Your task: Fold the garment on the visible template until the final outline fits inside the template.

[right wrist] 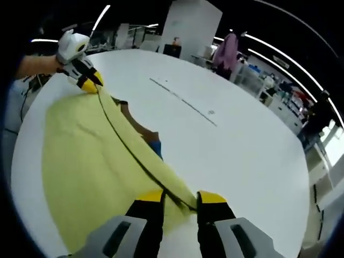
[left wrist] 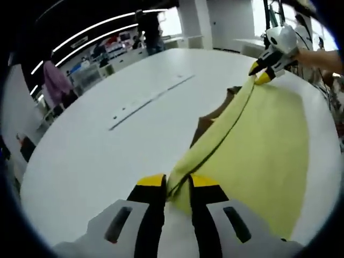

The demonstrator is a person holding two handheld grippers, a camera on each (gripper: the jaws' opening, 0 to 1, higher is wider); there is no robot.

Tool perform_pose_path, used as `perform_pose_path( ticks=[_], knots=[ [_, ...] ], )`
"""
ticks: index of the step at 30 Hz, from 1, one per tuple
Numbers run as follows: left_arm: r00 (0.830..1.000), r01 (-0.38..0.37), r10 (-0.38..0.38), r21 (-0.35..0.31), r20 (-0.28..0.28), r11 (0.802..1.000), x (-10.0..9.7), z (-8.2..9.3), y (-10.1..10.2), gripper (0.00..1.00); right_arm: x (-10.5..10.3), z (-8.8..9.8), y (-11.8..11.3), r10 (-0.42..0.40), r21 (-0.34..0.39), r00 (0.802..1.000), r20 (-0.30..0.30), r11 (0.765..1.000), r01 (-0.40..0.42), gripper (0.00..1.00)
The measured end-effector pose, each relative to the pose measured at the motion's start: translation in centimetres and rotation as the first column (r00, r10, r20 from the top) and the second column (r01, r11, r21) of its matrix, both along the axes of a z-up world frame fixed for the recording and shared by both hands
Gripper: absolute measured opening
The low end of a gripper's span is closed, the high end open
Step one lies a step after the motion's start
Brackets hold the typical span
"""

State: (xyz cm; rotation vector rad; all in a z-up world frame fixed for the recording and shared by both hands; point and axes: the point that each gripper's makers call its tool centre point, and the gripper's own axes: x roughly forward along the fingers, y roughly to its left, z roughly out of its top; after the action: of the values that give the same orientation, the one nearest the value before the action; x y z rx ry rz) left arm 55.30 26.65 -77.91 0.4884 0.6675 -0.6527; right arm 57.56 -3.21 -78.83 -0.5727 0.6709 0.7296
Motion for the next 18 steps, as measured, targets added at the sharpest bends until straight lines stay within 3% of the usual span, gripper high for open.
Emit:
perform_pose_path(
  ticks=[5,8,14,18],
  knots=[
    [0.999,0.048,-0.049,0.052,0.024,0.997,-0.1,-0.2,-0.2,0.18,0.1,-0.3,-0.2,0.019,-0.055,1.000,0.018,0.998,-0.018,0.21],
    [0.996,0.063,-0.070,0.132,0.050,0.989,0.3,-0.6,0.4,0.16,0.5,-0.5,-0.6,0.047,-0.121,0.998,0.048,0.992,-0.040,0.14],
    [0.994,0.066,-0.079,0.163,0.074,0.984,1.1,-1.1,0.8,0.10,0.8,-0.7,-0.7,0.052,-0.134,0.997,0.053,0.990,-0.045,0.11],
    [0.995,0.033,-0.046,0.145,0.086,0.989,1.6,-0.7,1.2,0.02,1.1,-0.6,-1.1,0.045,-0.136,0.997,0.057,0.990,-0.037,0.00]
  ],
)
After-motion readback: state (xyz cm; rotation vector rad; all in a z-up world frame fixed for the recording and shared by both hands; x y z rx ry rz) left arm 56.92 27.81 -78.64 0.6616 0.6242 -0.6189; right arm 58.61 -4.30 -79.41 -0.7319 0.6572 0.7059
